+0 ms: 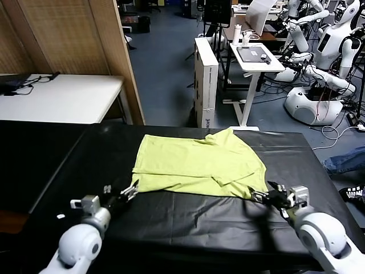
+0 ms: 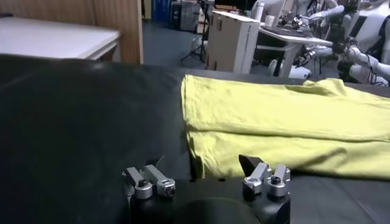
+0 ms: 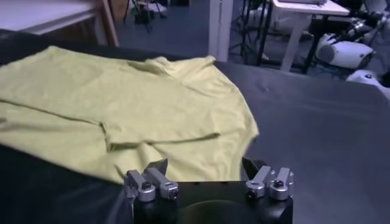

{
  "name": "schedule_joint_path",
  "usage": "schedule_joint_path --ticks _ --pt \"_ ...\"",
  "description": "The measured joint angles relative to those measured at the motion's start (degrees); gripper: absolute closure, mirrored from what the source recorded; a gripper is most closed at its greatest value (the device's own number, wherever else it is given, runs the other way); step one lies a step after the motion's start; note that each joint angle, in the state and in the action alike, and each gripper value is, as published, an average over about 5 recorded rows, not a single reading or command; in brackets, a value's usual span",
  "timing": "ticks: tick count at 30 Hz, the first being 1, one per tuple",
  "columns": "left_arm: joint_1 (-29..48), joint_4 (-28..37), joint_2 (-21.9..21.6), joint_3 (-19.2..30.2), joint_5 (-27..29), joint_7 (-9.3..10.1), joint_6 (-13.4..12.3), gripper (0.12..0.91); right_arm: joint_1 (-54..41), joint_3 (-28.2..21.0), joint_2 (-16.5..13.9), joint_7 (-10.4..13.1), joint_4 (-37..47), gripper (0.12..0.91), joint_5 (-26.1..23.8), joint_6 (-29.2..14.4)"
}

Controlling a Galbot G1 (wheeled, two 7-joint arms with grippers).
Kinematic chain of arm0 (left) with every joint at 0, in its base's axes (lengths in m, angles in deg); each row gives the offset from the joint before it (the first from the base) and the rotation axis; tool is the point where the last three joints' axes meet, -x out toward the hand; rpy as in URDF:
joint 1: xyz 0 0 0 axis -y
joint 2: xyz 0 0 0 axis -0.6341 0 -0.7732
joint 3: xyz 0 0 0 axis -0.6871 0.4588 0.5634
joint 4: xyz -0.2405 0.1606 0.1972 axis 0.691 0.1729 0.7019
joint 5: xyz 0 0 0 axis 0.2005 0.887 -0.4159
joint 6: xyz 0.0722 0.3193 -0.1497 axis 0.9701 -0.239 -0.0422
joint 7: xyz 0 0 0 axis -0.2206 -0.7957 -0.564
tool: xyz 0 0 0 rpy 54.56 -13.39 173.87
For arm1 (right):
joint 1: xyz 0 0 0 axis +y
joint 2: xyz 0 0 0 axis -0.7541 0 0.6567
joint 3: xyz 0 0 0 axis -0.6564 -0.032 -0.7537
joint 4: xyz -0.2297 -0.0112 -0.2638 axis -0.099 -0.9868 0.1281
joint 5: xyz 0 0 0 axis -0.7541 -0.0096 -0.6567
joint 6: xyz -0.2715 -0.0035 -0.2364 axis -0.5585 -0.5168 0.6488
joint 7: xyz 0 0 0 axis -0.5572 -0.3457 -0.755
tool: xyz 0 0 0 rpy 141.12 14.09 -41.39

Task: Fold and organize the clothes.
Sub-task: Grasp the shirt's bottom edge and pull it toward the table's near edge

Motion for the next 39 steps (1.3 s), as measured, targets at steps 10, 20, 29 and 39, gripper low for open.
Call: schedule_joint_path --ticks 10,20,29,39 --pt "-0.24 0.32 0.94 0.13 0.03 -0.04 -0.38 0.154 2.53 0.59 0.21 -0.65 0.11 0.492 -1.35 0.12" --pt "-0.22 0.89 1.13 0.24 -0.04 -0.11 -0.95 0.293 2.16 -0.95 0.34 -1.91 1.17 0.886 -2.45 0.11" --pt "-0.03 1.49 0.79 0.23 -1.27 -0.09 -1.57 0.760 2.83 -0.74 0.48 -1.15 0.57 0.885 -2.38 0.04" --pt "-1.49 -0.01 -2.58 -1.68 -3.11 0.05 -0.69 0.884 6.09 0.17 -1.51 1.59 -4.28 0.885 2.07 6.01"
